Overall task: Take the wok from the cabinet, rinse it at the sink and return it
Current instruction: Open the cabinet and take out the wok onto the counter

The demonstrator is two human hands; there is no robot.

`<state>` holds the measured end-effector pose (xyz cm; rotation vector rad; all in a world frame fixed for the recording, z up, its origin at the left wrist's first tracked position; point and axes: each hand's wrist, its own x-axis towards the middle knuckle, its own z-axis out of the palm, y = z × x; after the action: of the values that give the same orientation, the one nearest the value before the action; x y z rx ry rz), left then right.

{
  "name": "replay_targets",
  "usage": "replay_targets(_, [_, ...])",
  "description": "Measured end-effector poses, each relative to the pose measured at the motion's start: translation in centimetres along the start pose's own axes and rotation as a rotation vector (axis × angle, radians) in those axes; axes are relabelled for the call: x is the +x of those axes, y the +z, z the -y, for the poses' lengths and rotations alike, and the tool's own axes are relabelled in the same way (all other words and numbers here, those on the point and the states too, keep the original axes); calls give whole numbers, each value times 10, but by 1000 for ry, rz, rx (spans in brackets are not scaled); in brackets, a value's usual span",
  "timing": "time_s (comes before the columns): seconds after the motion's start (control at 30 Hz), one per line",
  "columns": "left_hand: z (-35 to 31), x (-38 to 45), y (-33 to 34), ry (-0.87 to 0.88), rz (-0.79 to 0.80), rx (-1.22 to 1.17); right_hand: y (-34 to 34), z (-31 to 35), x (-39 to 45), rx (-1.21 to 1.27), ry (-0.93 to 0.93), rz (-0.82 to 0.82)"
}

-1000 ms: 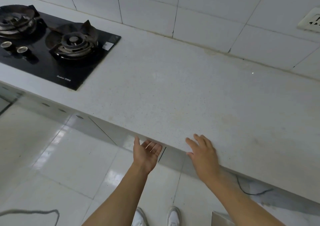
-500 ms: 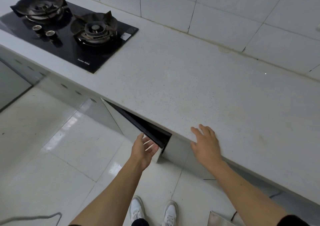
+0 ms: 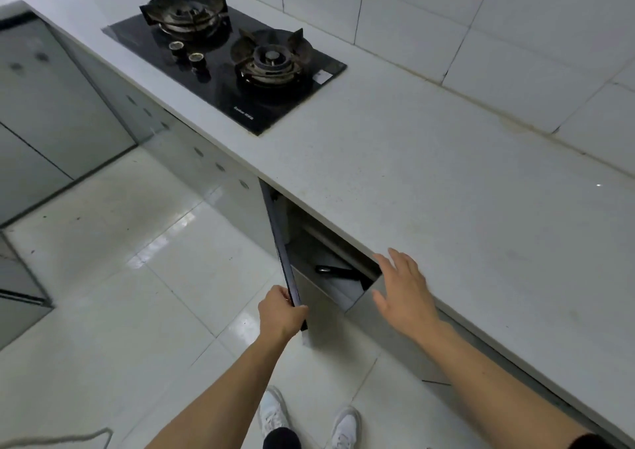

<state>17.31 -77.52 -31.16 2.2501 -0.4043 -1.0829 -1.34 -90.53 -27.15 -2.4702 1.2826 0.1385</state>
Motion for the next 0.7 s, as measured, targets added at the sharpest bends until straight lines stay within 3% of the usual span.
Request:
replay_targets(0.17, [15, -2, -29, 102, -9, 97, 0, 22, 16, -31, -75, 38])
replay_targets(0.37, [37, 1, -64, 469, -100, 615, 4, 40, 30, -123, -76, 89])
replay_targets(0.7, [69, 46, -140, 477, -238, 983, 11, 58, 41, -219, 14, 55])
